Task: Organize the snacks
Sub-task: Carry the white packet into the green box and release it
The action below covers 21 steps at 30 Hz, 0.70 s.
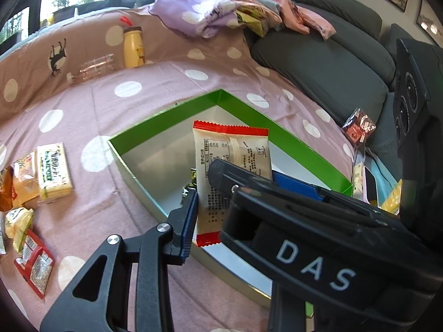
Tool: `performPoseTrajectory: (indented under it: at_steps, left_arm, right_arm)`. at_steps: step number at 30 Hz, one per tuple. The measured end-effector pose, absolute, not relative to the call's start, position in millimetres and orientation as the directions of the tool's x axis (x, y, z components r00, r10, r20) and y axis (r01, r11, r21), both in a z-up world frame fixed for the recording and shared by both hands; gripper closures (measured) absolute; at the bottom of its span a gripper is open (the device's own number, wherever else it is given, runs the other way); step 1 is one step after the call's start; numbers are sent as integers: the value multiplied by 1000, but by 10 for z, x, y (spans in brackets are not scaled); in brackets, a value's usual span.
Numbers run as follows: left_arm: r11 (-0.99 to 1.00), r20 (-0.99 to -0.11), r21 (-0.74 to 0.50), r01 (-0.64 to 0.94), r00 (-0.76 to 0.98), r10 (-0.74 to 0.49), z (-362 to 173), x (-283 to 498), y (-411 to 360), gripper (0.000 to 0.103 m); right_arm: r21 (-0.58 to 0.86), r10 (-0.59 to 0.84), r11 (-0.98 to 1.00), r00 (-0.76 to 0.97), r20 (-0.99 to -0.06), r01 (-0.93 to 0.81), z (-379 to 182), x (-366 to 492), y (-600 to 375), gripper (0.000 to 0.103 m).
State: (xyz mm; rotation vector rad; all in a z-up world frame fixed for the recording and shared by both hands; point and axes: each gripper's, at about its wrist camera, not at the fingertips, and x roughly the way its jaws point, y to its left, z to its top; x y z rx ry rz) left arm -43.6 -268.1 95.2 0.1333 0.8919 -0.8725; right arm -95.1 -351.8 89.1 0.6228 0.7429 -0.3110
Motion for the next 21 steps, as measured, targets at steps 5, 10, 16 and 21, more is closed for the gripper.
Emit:
performPoseTrajectory:
  at_steps: [5, 10, 16, 21]
  left_arm:
    - [637, -752, -253, 728, 265, -603, 868, -409, -2811, 71]
    - [618, -770, -262, 741, 225, -597, 787, -402, -2927, 71]
    - [606, -788, -244, 757, 210, -579, 774, -404, -3039, 71]
    - [615, -818, -261, 744, 168, -550, 669, -350, -3123, 71]
  right_arm:
    - [415, -56, 750, 674, -736, 515, 802, -978, -3632, 43]
    - [414, -60, 725, 649, -759, 551, 718, -1004, -3743, 43]
    - [433, -53, 703, 648, -760, 564, 668, -1024, -3841, 43]
    - [426, -52, 688, 625, -779, 588, 589, -1007, -3898, 43]
